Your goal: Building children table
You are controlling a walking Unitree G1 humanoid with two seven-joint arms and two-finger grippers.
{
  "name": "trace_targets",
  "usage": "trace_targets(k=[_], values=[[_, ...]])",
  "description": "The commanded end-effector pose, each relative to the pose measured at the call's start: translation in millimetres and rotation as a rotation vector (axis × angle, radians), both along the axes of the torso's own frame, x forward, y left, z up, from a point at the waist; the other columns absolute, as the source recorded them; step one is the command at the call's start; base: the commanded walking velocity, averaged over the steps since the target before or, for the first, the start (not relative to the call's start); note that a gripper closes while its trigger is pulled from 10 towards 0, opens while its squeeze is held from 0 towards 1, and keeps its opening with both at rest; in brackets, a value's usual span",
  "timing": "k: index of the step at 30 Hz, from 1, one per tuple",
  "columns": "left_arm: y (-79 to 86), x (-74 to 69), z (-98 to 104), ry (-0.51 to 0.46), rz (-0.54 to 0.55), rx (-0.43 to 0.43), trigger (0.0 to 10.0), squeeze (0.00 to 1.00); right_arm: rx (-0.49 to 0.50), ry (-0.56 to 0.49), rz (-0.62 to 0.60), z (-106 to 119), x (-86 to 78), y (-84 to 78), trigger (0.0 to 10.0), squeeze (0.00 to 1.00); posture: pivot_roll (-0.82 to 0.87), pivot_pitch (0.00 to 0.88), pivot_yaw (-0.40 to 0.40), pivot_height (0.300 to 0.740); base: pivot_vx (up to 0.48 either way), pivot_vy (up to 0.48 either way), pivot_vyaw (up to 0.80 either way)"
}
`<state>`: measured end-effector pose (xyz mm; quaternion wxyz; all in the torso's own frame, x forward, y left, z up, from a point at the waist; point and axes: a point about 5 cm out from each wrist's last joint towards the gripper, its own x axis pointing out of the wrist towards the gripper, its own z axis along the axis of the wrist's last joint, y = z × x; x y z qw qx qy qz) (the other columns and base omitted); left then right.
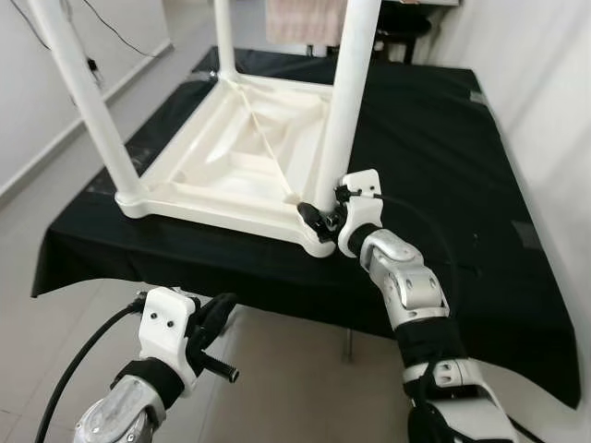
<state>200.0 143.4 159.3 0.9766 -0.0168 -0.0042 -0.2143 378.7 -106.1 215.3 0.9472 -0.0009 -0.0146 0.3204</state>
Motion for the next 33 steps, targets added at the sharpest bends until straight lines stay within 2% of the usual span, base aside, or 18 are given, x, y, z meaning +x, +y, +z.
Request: trace_targets(k=[1, 2, 3, 5, 11, 12, 13, 14, 15, 16, 23, 25, 26, 29, 30, 31, 32, 33], values=[[-1.3, 0.8, -3.4, 0.002, 0.008, 0.003, 10.0, 0.00, 0.008, -0.061, 0.149, 13.9, 0.0, 2.7, 10.0, 0.00, 0.07, 0.186, -0.054, 0.740, 0.000, 0.000, 0.00], [-2.0, 2.2, -3.3, -0.002, 0.007, 0.001, 10.0, 0.00, -0.025, -0.080, 0.276, 18.6, -0.1, 2.2, 10.0, 0.00, 0.07, 0.186, -0.058, 0.740, 0.000, 0.000, 0.00], [-2.0, 2.2, -3.3, -0.002, 0.007, 0.001, 10.0, 0.00, -0.025, -0.080, 0.276, 18.6, -0.1, 2.2, 10.0, 0.00, 0.07, 0.186, -0.058, 0.740, 0.000, 0.000, 0.00], [-2.3, 5.0, -3.4, -0.009, 0.003, -0.002, 10.0, 0.00, -0.066, -0.059, 0.464, 19.2, 0.9, 4.6, 10.0, 0.00, 0.08, 0.186, -0.068, 0.740, 0.000, 0.000, 0.00], [-1.4, 7.1, -3.7, -0.014, 0.008, -0.006, 10.0, 0.00, -0.099, -0.033, 0.550, 19.8, 4.0, 9.6, 10.0, 0.00, 0.09, 0.184, -0.074, 0.740, 0.000, 0.000, 0.00], [-1.1, 7.6, -3.8, -0.016, 0.012, -0.005, 10.0, 0.00, -0.088, -0.022, 0.573, 22.9, 5.1, 12.5, 8.6, 0.00, 0.09, 0.186, -0.073, 0.740, 0.000, 0.000, 0.00], [-1.1, 7.6, -3.8, -0.016, 0.012, -0.005, 10.0, 0.00, -0.088, -0.022, 0.573, 22.9, 5.1, 12.5, 8.6, 0.00, 0.09, 0.186, -0.073, 0.740, 0.000, 0.000, 0.00], [-0.9, 8.3, -4.1, -0.018, 0.015, -0.005, 10.0, 0.00, -0.074, -0.017, 0.602, 26.2, 5.7, 14.6, 5.8, 0.00, 0.09, 0.184, -0.073, 0.740, 0.000, 0.000, 0.00], [-0.9, 8.3, -4.1, -0.018, 0.015, -0.005, 10.0, 0.00, -0.074, -0.017, 0.602, 26.2, 5.7, 14.6, 5.8, 0.00, 0.09, 0.184, -0.073, 0.740, 0.000, 0.000, 0.00], [-1.1, 9.0, -4.3, -0.019, 0.017, -0.004, 10.0, 0.00, -0.059, -0.013, 0.629, 29.3, 5.8, 15.8, 0.0, 0.00, 0.09, 0.185, -0.074, 0.740, 0.000, 0.000, 0.00], [-2.0, 11.6, -5.1, -0.023, 0.017, -0.008, 10.0, 0.00, -0.041, -0.012, 0.643, 30.1, 7.4, 11.3, 0.0, 0.00, 0.07, 0.179, -0.069, 0.740, 0.000, 0.000, 0.00], [-3.0, 12.6, -5.6, -0.022, 0.014, -0.011, 10.0, 0.00, -0.081, -0.034, 0.502, 24.3, 13.3, 1.9, 0.0, 0.00, 0.06, 0.179, -0.069, 0.740, 0.000, 0.000, 0.00], [-3.0, 12.6, -5.6, -0.022, 0.014, -0.011, 10.0, 0.00, -0.081, -0.034, 0.502, 24.3, 13.3, 1.9, 0.0, 0.00, 0.06, 0.179, -0.069, 0.740, 0.000, 0.000, 0.00], [-1.4, 12.5, -7.5, -0.014, 0.016, -0.007, 10.0, 0.00, -0.073, 0.055, 0.081, -7.1, 20.0, -13.9, 0.0, 0.00, 0.05, 0.184, -0.059, 0.740, 0.000, 0.000, 0.00], [-1.4, 12.5, -7.5, -0.014, 0.016, -0.007, 10.0, 0.00, -0.073, 0.055, 0.081, -7.1, 20.0, -13.9, 0.0, 0.00, 0.05, 0.184, -0.059, 0.740, 0.000, 0.000, 0.00], [-0.4, 12.6, -8.0, -0.012, 0.017, -0.005, 10.0, 0.00, -0.066, 0.091, -0.029, -18.0, 18.3, -15.2, 0.0, 0.00, 0.05, 0.184, -0.059, 0.740, 0.000, 0.000, 0.00], [2.2, 13.7, -8.4, -0.010, 0.021, -0.003, 10.0, 0.00, -0.030, 0.149, -0.230, -38.8, 3.9, -1.7, 0.0, 0.00, 0.03, 0.187, -0.040, 0.740, 0.000, 0.000, 0.00], [3.9, 14.6, -8.7, -0.009, 0.023, -0.002, 10.0, 0.00, -0.001, 0.193, -0.385, -50.0, -9.5, 1.6, 0.0, 0.00, 0.03, 0.187, -0.040, 0.740, 0.000, 0.000, 0.00]])
